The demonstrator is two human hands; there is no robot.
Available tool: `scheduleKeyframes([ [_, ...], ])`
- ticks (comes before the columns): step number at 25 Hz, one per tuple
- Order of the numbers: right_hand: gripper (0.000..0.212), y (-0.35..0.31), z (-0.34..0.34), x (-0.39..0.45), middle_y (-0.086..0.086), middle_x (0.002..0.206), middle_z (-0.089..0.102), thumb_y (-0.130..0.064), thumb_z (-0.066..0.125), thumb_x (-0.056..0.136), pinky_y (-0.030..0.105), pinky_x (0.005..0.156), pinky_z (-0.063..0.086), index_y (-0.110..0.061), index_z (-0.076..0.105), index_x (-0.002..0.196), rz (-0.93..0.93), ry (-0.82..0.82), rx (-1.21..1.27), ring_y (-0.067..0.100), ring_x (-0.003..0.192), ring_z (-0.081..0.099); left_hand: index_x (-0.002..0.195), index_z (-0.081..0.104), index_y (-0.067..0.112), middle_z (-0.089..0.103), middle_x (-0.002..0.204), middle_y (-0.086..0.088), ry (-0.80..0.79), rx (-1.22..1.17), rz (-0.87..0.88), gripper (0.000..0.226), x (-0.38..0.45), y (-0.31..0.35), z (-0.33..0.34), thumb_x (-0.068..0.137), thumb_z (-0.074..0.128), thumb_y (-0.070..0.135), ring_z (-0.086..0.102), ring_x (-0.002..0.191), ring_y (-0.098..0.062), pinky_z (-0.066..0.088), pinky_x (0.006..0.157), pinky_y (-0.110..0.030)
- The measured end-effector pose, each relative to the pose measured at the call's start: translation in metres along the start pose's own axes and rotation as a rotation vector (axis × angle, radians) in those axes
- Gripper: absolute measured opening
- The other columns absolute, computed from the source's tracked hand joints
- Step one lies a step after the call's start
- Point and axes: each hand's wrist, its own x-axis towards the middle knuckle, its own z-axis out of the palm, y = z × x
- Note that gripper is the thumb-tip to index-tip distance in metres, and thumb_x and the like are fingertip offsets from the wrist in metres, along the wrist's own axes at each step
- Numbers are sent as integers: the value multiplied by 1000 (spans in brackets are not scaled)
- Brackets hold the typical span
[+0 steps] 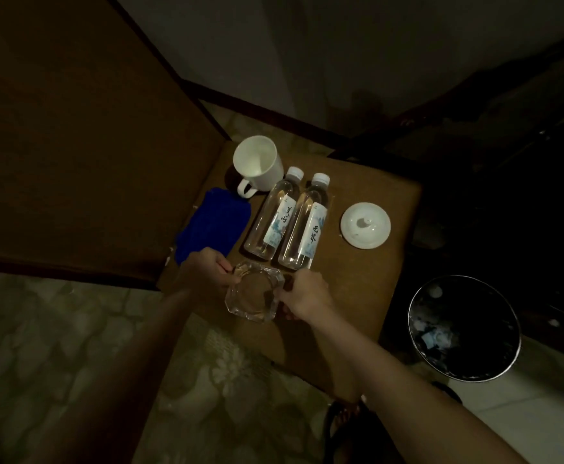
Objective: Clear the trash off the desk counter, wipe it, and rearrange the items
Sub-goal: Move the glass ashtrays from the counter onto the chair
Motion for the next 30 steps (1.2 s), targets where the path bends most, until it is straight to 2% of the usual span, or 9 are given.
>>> scheduleKeyframes([
  [3, 22, -22, -39, -32, 6, 102, 67, -32, 64, 88, 38, 80, 56, -15, 62, 102, -110, 28, -226, 23, 91, 65, 90, 64, 19, 68, 86, 3, -85, 157, 8, 24, -26, 36, -34, 76, 79, 31, 64, 82, -12, 53, 73, -29],
  [7, 29, -66, -105, -96, 10, 111, 63, -30, 60, 90, 31, 73, 45, -11, 57, 111, -228, 102, -489, 27, 100, 61, 96, 66, 21, 67, 89, 6, -69, 276, 154, 24, -73, 98, -76, 77, 77, 31, 63, 85, -11, 52, 77, -28],
  [10, 22, -96, -151, -147, 9, 108, 63, -24, 57, 91, 34, 76, 47, -10, 56, 108, -280, 164, -532, 25, 94, 60, 97, 64, 24, 67, 92, 8, -50, 293, 233, 33, -109, 149, -112, 71, 81, 36, 63, 88, -11, 54, 83, -34],
  [13, 21, -122, -199, -199, 5, 106, 62, -28, 61, 89, 30, 70, 42, -14, 56, 105, -283, 209, -604, 20, 86, 56, 101, 63, 26, 66, 99, 7, -12, 349, 339, 34, -150, 196, -157, 73, 79, 38, 62, 95, -14, 52, 85, -35],
  [16, 22, -149, -247, -254, 5, 108, 61, -31, 60, 90, 30, 70, 42, -14, 54, 102, -273, 234, -647, 24, 96, 60, 105, 62, 26, 65, 103, 7, -19, 393, 417, 38, -194, 239, -204, 74, 79, 39, 61, 98, -13, 52, 87, -35],
  [19, 33, -171, -289, -308, 5, 107, 62, -35, 63, 86, 31, 71, 45, -13, 56, 110, -285, 276, -642, 24, 96, 60, 110, 60, 25, 65, 103, 7, -35, 439, 489, 43, -239, 280, -244, 74, 78, 40, 61, 96, -11, 52, 86, -33],
  [22, 37, -186, -328, -363, 3, 108, 61, -39, 66, 83, 31, 70, 42, -16, 55, 110, -298, 331, -659, 24, 97, 59, 110, 60, 26, 64, 101, 8, -42, 495, 595, 41, -282, 320, -278, 76, 77, 40, 61, 95, -10, 53, 87, -32],
  [26, 42, -191, -372, -425, 4, 110, 61, -43, 69, 79, 34, 76, 47, -17, 57, 110, -276, 414, -672, 26, 101, 59, 110, 61, 25, 62, 94, 11, -41, 522, 738, 41, -328, 372, -307, 75, 78, 40, 61, 92, -9, 53, 87, -34],
  [30, 40, -183, -412, -466, 4, 110, 64, -44, 69, 78, 32, 72, 45, -19, 58, 107, -290, 489, -709, 26, 103, 60, 111, 61, 25, 63, 95, 10, -3, 507, 820, 43, -363, 426, -319, 75, 79, 39, 61, 91, -10, 53, 83, -31],
])
